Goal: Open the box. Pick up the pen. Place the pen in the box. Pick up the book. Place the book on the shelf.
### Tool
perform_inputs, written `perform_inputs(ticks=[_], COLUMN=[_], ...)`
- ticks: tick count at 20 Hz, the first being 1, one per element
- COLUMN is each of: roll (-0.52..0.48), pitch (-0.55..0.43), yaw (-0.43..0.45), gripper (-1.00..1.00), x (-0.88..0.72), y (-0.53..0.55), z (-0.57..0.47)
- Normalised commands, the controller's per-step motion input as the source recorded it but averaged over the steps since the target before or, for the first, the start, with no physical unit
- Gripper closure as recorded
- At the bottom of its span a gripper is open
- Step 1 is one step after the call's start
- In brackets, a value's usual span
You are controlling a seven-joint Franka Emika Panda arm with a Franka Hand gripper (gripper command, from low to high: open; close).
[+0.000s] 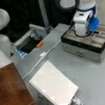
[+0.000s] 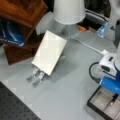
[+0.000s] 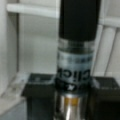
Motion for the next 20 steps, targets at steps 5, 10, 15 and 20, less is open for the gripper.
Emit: perform_inputs(ticks=[5, 10, 15, 20], roll=[0.061, 0.038, 0.021, 0.019], pitch=[-0.011, -0.044, -0.052, -0.087], yaw=[-0.185, -0.167, -0.151, -0.165], gripper=[1.00, 1.00, -1.00, -1.00], x=[-0.04, -0.06, -0.10, -0.09], y=[0.10, -0.04, -0.07, -0.07], z=[-0.15, -0.13, -0.13, -0.13])
